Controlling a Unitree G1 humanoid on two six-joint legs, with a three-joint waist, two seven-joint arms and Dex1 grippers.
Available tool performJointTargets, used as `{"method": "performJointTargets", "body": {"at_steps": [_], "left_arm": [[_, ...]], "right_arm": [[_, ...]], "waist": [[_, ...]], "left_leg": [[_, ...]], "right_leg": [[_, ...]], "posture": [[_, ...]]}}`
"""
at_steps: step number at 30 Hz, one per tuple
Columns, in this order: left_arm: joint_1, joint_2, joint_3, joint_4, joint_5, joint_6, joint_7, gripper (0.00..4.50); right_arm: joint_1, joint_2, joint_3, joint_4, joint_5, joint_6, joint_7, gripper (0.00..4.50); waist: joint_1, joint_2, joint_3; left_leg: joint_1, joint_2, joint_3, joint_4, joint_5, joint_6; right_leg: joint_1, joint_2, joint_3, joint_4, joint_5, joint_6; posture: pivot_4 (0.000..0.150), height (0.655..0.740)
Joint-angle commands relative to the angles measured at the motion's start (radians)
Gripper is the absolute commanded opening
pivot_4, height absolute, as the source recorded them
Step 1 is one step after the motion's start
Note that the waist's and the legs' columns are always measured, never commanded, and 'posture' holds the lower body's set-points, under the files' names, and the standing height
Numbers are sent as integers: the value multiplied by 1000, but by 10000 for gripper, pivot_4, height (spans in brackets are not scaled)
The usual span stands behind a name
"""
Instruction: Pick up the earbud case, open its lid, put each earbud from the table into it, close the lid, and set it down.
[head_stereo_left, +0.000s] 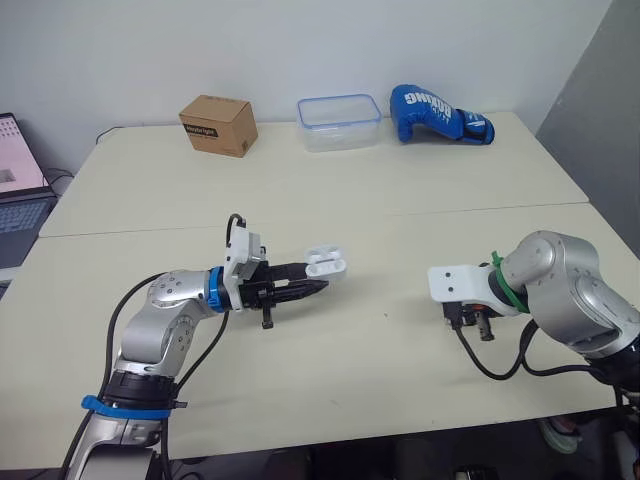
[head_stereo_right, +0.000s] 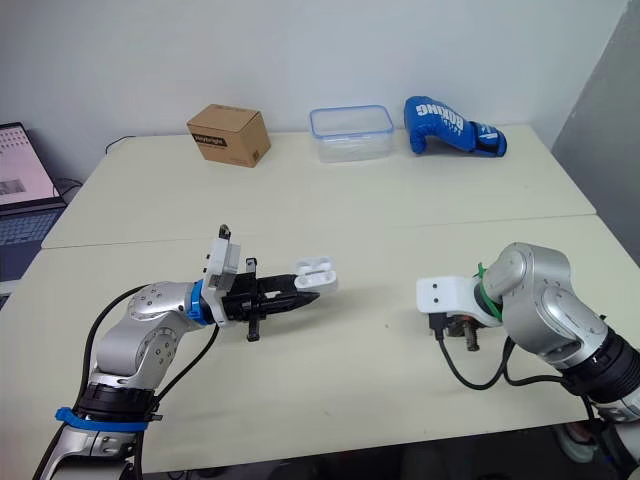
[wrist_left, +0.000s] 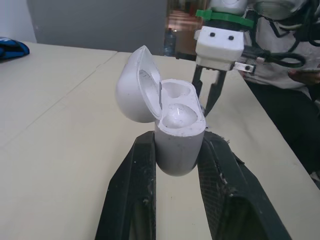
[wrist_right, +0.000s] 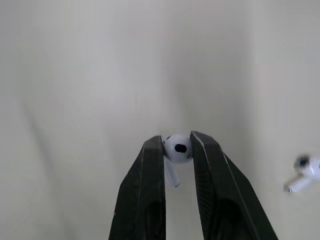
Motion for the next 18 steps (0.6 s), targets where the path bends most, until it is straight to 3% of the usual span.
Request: {"method": "performJointTargets", "body": {"at_steps": [1,6,10,18], "left_arm": [[-20,-13,34,18,-27,-32,-8,8117],[-35,-23,34,68,-31,-58,-46,8117],[-56,-30,19,112,-22,-80,-85,8117],[-112,-45,-6,169,5,-96,-118,8117]], "right_arm": [[57,126,-208,-105,154,157,-80,3917],[173,446,-489,-260,316,250,-287,3917],[232,612,-568,-351,413,216,-425,3917],[219,673,-528,-340,546,106,-587,3917]], "waist": [[1,0,0],[1,0,0],[-1,1,0],[-5,1,0]], "left_leg": [[0,0,0,0,0,0],[0,0,-1,0,0,0],[0,-1,-1,0,0,0],[0,-1,0,0,0,0]], "right_leg": [[0,0,0,0,0,0],[-1,0,0,1,0,0],[-1,0,1,2,0,0],[-2,0,1,2,0,0]], "posture": [[1500,7307],[1500,7307],[1500,7307],[1500,7307]]}}
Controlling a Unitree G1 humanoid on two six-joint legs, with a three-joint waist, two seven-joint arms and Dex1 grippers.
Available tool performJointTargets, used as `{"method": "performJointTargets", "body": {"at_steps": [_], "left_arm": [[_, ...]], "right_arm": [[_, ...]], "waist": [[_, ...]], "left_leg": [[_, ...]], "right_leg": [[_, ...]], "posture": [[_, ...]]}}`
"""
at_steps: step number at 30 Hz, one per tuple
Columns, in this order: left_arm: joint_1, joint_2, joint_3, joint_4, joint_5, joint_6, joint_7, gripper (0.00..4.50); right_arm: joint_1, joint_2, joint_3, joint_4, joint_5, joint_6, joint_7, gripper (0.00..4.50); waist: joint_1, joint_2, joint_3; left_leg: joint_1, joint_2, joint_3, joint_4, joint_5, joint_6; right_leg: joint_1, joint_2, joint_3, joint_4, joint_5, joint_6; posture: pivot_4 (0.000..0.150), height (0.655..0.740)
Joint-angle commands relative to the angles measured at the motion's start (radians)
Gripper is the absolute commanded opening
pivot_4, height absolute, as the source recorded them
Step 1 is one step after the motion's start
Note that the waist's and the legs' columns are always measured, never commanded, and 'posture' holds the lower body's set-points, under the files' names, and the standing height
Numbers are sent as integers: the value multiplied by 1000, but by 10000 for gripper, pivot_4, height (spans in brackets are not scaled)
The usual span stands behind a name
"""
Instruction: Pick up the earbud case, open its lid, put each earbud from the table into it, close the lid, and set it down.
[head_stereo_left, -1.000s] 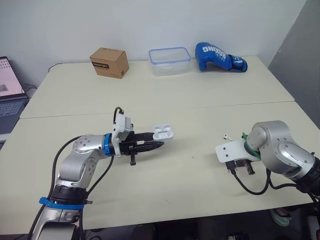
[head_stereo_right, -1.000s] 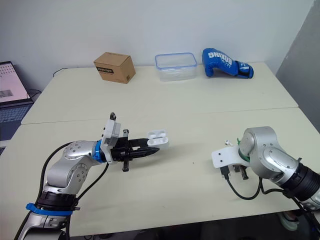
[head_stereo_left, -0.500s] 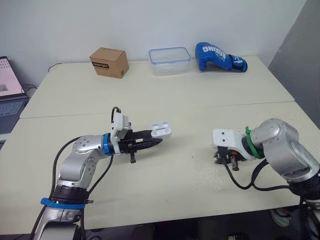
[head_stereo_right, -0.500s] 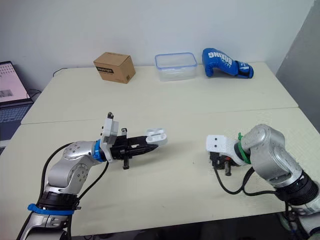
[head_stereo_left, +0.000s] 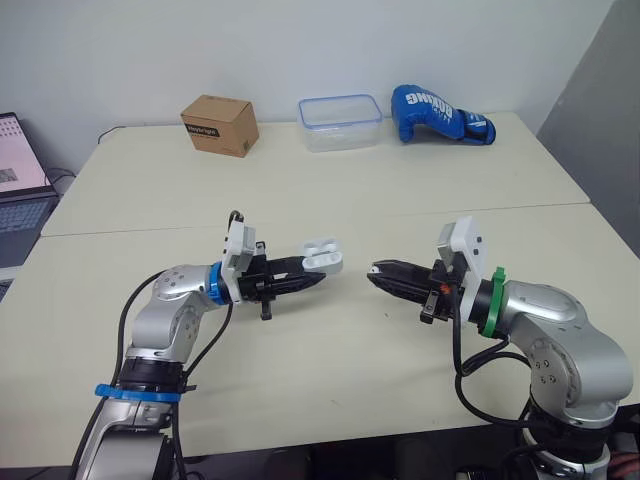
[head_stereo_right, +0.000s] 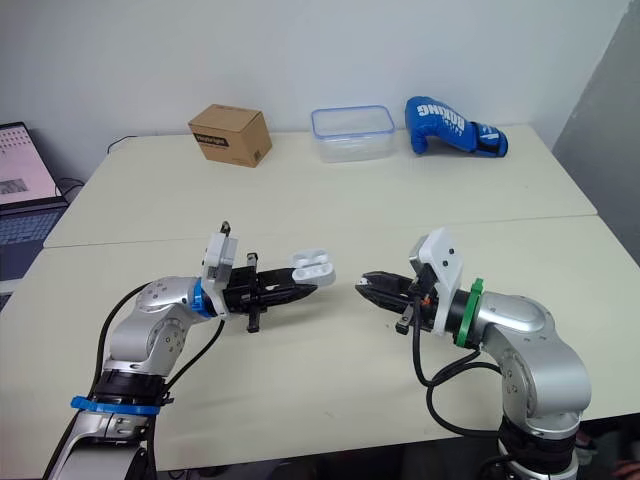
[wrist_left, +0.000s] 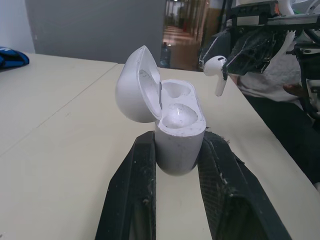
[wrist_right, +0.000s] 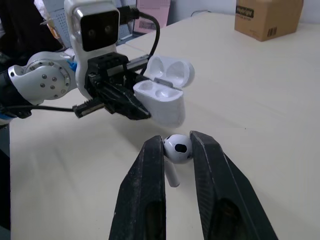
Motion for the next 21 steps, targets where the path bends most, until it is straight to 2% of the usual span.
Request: {"method": "performJointTargets", "body": {"at_steps": [1,12,21], "left_arm": [[-27,-5,-6,8,9,-28,-18,8117],[-52,-37,-17,55,38,-56,-11,8117],[-70,-41,0,62,25,-19,-5,8117]], "right_arm": [[-41,43,8,1,77,-61,-80,3917],[-160,168,115,80,129,-135,-354,3917],[-118,200,198,146,101,-237,-499,3917]], "waist": [[-2,0,0],[-4,0,0],[-4,1,0]], "left_leg": [[0,0,0,0,0,0],[0,0,0,0,0,0],[0,0,0,0,0,0]], "right_leg": [[0,0,0,0,0,0],[-1,0,1,0,0,0],[-1,0,1,0,0,0]], "posture": [[1500,7307],[1500,7307],[1500,7307]]}}
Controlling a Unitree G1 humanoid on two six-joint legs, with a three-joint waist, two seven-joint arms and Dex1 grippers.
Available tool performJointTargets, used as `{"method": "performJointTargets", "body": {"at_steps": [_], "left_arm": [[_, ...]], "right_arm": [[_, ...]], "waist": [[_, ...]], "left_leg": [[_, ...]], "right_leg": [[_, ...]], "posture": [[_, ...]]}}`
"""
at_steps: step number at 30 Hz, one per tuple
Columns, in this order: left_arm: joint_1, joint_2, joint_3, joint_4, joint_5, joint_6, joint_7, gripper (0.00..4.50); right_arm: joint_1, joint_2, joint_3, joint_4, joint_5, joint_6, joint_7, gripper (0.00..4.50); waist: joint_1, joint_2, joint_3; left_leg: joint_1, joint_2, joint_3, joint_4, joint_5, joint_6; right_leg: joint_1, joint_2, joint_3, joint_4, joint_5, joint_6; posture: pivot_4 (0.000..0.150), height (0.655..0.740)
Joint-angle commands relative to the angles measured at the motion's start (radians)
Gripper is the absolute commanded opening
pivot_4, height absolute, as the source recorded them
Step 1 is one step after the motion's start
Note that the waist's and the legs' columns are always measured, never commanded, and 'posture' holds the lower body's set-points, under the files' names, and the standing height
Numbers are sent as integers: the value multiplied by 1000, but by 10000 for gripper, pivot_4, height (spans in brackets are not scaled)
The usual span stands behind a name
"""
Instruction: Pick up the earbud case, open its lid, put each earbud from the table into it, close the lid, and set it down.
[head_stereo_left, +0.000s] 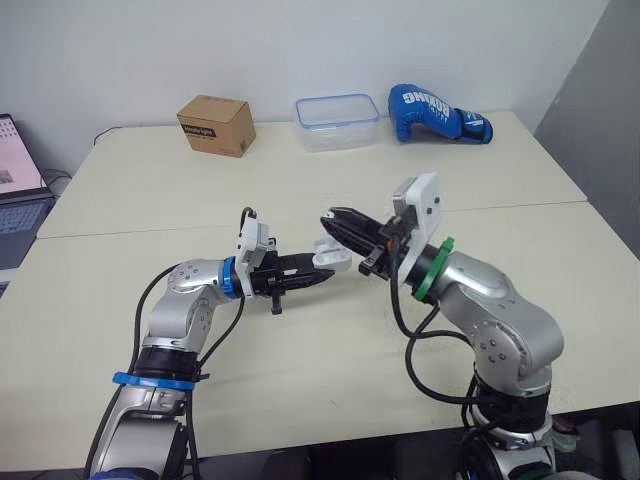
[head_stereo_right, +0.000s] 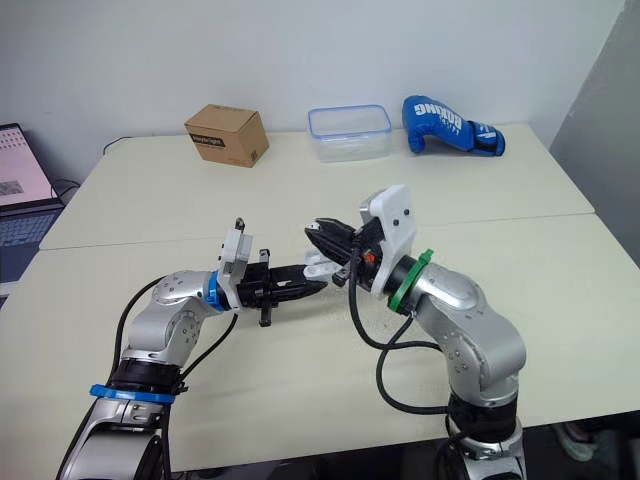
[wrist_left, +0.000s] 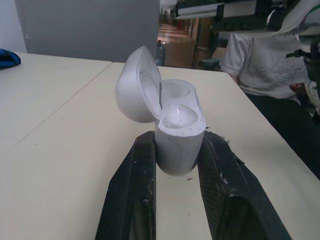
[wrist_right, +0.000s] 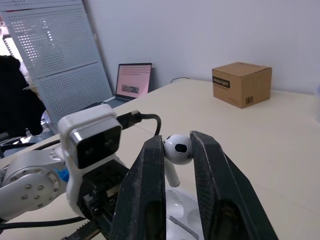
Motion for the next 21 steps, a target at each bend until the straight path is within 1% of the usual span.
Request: {"method": "performJointTargets", "body": {"at_steps": [1,8,21], "left_arm": [[-30,1,24,1,-22,12,7,8117],[-65,0,44,32,-31,44,23,8117],[-95,-2,44,58,-33,54,20,8117]], "right_arm": [[3,-2,36,-6,-8,-72,-44,3917],[26,2,98,32,-48,-187,-116,3917],[28,-12,146,79,-42,-244,-143,3917]], "waist": [[0,0,0],[-1,0,0],[-1,0,0]], "left_leg": [[0,0,0,0,0,0],[0,0,1,0,0,0],[0,0,0,0,0,0]], "right_leg": [[0,0,0,0,0,0],[0,0,0,0,0,0],[0,0,0,0,0,0]], "posture": [[1500,7307],[1500,7307],[1500,7307]]}}
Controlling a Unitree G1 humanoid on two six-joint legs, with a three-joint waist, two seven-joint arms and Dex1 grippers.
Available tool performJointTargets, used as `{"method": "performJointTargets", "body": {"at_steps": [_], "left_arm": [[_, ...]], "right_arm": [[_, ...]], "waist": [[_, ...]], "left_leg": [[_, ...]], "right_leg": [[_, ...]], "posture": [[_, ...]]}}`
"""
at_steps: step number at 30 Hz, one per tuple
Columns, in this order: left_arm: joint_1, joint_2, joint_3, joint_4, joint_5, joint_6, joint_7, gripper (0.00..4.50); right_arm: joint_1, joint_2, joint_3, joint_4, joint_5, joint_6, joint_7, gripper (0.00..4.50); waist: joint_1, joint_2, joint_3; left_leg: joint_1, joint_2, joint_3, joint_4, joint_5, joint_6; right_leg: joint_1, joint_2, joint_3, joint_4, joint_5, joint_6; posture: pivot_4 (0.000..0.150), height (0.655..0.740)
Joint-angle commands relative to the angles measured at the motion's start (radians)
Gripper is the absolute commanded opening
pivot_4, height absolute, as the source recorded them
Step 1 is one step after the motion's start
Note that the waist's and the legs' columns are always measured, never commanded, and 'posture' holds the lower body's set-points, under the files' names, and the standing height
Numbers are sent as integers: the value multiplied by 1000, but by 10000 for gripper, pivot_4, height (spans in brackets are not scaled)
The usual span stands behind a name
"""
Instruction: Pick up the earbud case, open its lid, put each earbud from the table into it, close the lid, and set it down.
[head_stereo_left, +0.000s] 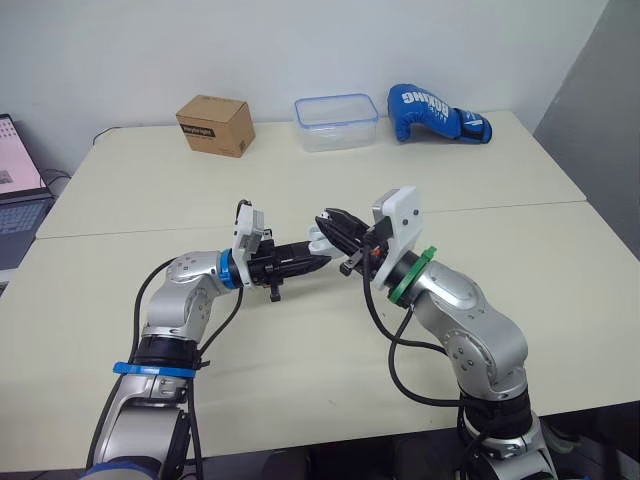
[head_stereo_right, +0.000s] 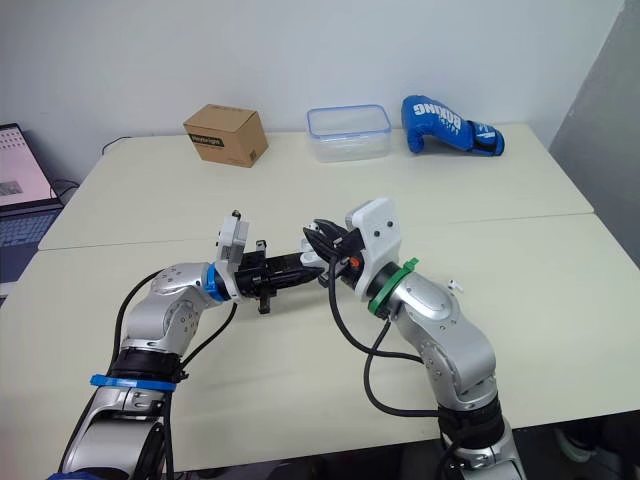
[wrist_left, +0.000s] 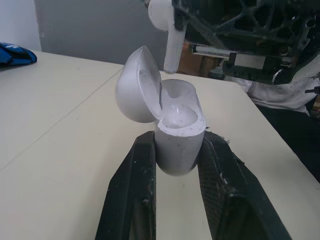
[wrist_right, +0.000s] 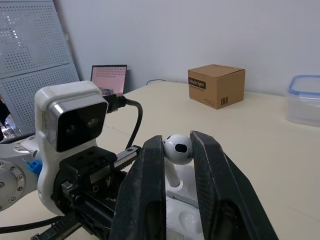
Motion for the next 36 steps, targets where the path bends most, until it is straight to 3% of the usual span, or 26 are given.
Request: {"method": "performJointTargets", "body": {"at_steps": [1,36], "left_arm": [[-31,-3,22,-8,-19,5,1,8117],[-87,-26,48,-61,-48,47,70,8117]], "right_arm": [[-6,0,14,-10,0,-34,-8,3917],[-4,-23,91,14,-51,20,-89,3917]], "waist": [[0,0,0],[-1,0,0]], "left_leg": [[0,0,0,0,0,0],[0,0,0,0,0,0]], "right_leg": [[0,0,0,0,0,0],[0,0,0,0,0,0]], "posture": [[1500,7307],[1500,7307]]}}
